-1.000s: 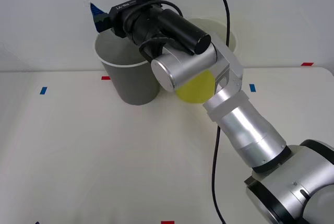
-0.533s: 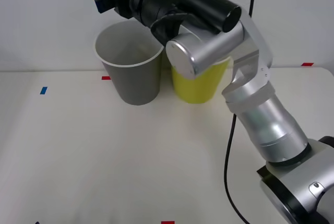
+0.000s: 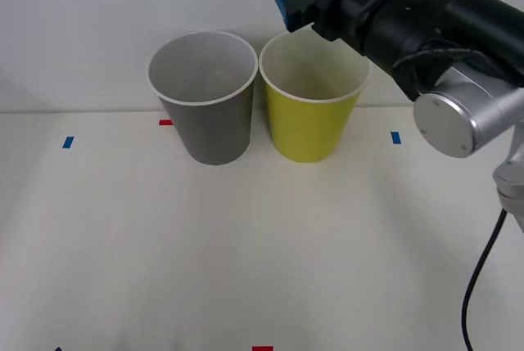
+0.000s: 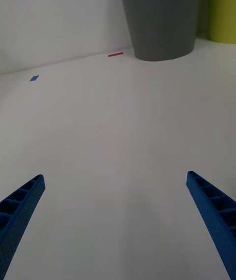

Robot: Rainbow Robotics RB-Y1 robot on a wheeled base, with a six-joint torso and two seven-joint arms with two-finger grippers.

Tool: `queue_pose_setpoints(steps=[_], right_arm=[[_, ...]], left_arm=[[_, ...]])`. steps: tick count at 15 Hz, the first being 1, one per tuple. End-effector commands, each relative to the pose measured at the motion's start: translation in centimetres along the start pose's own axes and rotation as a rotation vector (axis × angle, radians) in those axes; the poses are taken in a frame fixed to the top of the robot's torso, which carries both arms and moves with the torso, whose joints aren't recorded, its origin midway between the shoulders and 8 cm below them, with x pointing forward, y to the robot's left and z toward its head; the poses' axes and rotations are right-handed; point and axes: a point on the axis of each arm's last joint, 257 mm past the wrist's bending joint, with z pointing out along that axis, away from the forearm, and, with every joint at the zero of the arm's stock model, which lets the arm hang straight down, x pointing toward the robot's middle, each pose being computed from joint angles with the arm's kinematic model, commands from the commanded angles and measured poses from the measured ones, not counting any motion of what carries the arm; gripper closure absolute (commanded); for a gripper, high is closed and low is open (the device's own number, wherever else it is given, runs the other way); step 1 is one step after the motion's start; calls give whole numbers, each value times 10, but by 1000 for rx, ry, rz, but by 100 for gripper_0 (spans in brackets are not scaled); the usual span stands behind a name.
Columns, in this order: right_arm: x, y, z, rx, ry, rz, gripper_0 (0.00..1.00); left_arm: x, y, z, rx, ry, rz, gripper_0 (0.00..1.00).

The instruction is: Put cans in the gray bin and PET bottles in the light green bin.

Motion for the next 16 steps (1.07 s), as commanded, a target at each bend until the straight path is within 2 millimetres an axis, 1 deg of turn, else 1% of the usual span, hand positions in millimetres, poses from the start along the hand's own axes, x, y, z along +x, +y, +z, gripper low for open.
queue_pose_setpoints(steps=[1,3,4,5,7,10,12,14,16], right_arm=[[13,-43,-58,94,21,-27,0],[29,-62,-94,157,48,-9,0],[36,-67,-109,179,61,-1,0],[47,-73,-124,202,81,9,0],[63,-84,-151,244,63,35,0],[99,-96,-188,330,86,44,0],[121,-95,-202,369,111,102,0],[138,-91,-212,403,127,167,0],[158,-90,-227,457,152,217,0]], left_arm=[[0,0,0,0,0,0,0],[0,0,0,0,0,0,0],[0,0,0,0,0,0,0],[0,0,0,0,0,0,0],[0,0,0,0,0,0,0],[0,0,0,0,0,0,0],[0,0,0,0,0,0,0],[0,0,0,0,0,0,0],[0,0,0,0,0,0,0]])
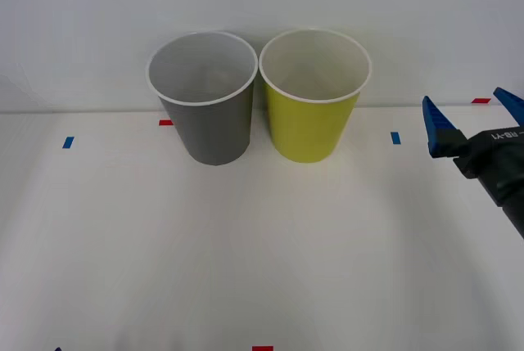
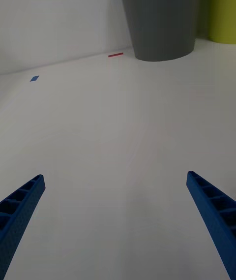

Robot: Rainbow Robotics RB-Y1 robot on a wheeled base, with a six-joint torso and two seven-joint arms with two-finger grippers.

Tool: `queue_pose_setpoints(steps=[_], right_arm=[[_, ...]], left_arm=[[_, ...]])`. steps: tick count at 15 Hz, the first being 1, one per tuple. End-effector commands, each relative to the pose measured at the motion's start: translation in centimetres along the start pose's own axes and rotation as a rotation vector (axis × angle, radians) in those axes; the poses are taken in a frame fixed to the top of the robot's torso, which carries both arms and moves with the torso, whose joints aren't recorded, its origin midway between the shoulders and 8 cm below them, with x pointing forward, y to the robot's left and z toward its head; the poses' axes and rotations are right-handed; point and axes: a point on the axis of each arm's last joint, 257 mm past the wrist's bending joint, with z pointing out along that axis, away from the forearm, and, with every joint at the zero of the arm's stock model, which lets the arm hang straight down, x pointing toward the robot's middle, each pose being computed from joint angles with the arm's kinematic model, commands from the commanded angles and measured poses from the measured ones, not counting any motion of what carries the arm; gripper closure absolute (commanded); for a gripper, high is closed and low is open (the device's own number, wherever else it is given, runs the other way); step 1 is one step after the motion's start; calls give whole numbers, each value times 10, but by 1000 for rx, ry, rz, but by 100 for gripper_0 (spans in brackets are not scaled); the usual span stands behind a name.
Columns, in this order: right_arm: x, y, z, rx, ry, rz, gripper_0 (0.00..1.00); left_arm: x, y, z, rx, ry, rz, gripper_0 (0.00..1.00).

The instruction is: Put cans in the gray bin and PET bottles in the light green bin.

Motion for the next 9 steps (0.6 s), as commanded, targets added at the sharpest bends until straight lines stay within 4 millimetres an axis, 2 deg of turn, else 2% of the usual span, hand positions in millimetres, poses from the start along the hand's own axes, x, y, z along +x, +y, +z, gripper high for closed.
queue_pose_setpoints(steps=[1,5,9], right_arm=[[29,-10,-17,76,36,73,0],[52,-22,-37,177,41,181,0],[61,-29,-47,222,46,213,0]], left_arm=[[0,0,0,0,0,0,0],[0,0,0,0,0,0,0],[0,0,0,0,0,0,0]])
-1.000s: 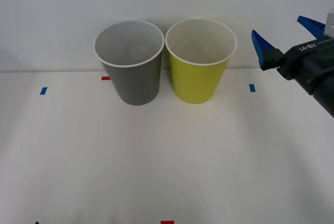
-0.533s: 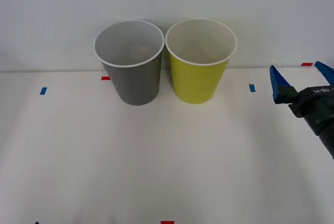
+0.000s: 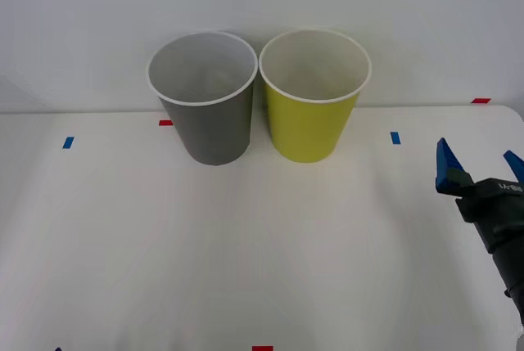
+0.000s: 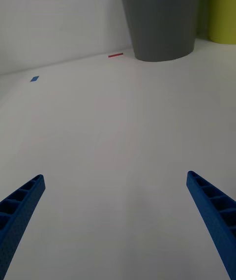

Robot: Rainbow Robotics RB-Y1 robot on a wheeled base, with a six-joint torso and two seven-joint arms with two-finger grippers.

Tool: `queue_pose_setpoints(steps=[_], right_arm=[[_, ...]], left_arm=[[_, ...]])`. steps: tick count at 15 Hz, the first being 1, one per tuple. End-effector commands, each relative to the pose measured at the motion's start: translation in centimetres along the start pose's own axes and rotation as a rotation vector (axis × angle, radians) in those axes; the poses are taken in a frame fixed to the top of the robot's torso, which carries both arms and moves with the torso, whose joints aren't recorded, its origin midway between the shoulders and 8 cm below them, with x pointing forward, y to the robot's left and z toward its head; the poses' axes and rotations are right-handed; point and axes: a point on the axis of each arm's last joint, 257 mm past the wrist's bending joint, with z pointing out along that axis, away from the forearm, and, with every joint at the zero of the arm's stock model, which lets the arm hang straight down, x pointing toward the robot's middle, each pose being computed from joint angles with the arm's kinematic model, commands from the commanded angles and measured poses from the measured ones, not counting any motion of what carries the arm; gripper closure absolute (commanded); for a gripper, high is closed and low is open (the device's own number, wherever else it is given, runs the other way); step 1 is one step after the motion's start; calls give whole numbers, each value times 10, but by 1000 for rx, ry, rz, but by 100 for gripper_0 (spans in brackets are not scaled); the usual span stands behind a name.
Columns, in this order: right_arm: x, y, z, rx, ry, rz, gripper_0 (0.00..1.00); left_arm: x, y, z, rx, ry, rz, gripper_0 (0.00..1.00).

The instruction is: Put cans in the gray bin and PET bottles in the light green bin.

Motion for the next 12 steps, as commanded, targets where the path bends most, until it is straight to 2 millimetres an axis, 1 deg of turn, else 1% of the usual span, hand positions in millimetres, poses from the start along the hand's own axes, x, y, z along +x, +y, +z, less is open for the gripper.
queue_pose_setpoints(steps=[1,3,6,8,10,12], right_arm=[[6,-10,-6,20,16,-14,0],[14,-10,-4,27,-2,17,0],[35,-7,0,16,-55,25,0],[55,-7,-4,5,-84,6,0],[73,-8,-14,-4,-76,-29,0],[89,-14,-35,-1,-47,-66,0]], left_arm=[[0,0,0,0,0,0,0],[0,0,0,0,0,0,0],[0,0,0,0,0,0,0],[0,0,0,0,0,0,0],[0,0,0,0,0,0,0],[0,0,0,0,0,0,0]])
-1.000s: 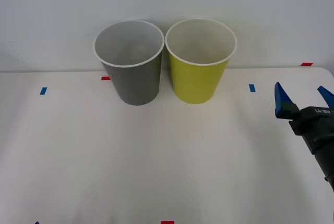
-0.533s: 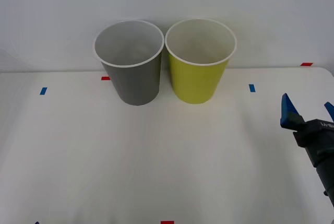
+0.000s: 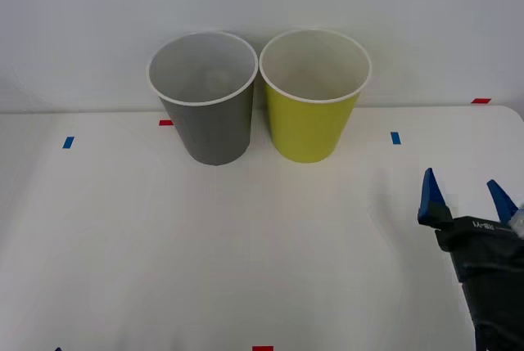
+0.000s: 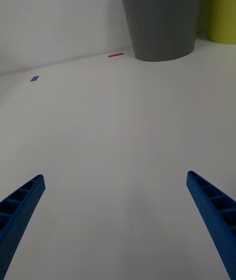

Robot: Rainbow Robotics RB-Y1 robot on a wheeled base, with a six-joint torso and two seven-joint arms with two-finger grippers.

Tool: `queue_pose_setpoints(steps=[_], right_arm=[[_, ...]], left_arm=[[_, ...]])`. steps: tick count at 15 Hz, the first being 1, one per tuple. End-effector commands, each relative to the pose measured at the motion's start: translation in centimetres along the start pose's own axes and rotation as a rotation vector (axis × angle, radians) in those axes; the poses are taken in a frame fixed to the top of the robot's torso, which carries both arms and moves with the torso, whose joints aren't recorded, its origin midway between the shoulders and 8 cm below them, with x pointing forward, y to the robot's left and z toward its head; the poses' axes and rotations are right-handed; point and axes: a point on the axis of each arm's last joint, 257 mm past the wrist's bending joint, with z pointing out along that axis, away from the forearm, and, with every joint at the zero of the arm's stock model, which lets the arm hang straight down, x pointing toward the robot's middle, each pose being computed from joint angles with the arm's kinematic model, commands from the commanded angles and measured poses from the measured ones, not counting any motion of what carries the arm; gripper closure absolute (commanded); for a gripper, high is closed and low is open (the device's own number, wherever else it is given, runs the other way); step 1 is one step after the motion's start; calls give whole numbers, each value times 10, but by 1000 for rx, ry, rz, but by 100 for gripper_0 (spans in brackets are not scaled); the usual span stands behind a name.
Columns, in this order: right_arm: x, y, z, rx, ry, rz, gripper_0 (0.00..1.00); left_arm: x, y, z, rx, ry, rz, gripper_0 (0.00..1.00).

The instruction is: Put cans in the gray bin and PET bottles in the light green bin.

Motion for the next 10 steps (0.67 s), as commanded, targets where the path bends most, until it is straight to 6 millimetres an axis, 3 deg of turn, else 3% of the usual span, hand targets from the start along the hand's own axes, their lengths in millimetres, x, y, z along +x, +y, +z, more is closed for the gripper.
queue_pose_setpoints(steps=[1,5,10], right_arm=[[31,-6,-36,-7,60,-89,0],[55,-14,-66,1,136,-152,0],[72,5,-93,-31,173,-141,0]], left_arm=[[0,0,0,0,0,0,0],[0,0,0,0,0,0,0],[0,0,0,0,0,0,0]])
